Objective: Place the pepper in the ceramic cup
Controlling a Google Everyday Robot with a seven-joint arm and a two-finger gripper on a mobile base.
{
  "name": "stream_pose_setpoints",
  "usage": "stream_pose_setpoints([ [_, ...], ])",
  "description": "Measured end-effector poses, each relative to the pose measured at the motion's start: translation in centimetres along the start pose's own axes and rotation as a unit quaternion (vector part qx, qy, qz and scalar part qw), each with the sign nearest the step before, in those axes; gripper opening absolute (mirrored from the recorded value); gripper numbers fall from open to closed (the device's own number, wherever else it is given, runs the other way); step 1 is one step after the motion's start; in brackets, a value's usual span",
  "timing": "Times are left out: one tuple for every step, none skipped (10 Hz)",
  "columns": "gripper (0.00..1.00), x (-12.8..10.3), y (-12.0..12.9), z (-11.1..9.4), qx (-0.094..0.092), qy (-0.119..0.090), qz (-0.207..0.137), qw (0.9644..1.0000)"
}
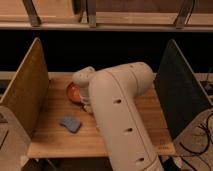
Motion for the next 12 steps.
stream_pose_setpoints([
  [0.00,-0.5,0.2,-0.1,0.001,-0.004,-0.004,1.0000],
  [0.00,-0.4,0.1,-0.7,0.007,-0.009,-0.004,0.9999],
  [0.00,-0.6,0.0,-1.4,0.014,-0.018,-0.005,0.9997],
  [0.00,-0.5,0.0,-2.5,0.024,-0.029,-0.005,0.9993],
  [0.00,-0.6,0.0,-3.9,0.037,-0.042,-0.006,0.9984],
  [0.00,-0.5,0.1,-5.1,0.050,-0.048,-0.007,0.9976],
  [0.00,-0.1,-0.1,-7.4,0.076,-0.056,-0.009,0.9955],
  [0.00,0.6,-0.4,-9.2,0.099,-0.056,-0.011,0.9935],
  [0.00,1.0,-1.0,-11.7,0.130,-0.063,-0.013,0.9894],
  [0.00,1.2,-1.6,-13.7,0.154,-0.074,-0.013,0.9851],
  [0.00,1.2,-2.4,-15.7,0.176,-0.094,-0.011,0.9799],
  [0.00,0.9,-3.3,-17.4,0.194,-0.119,-0.012,0.9737],
])
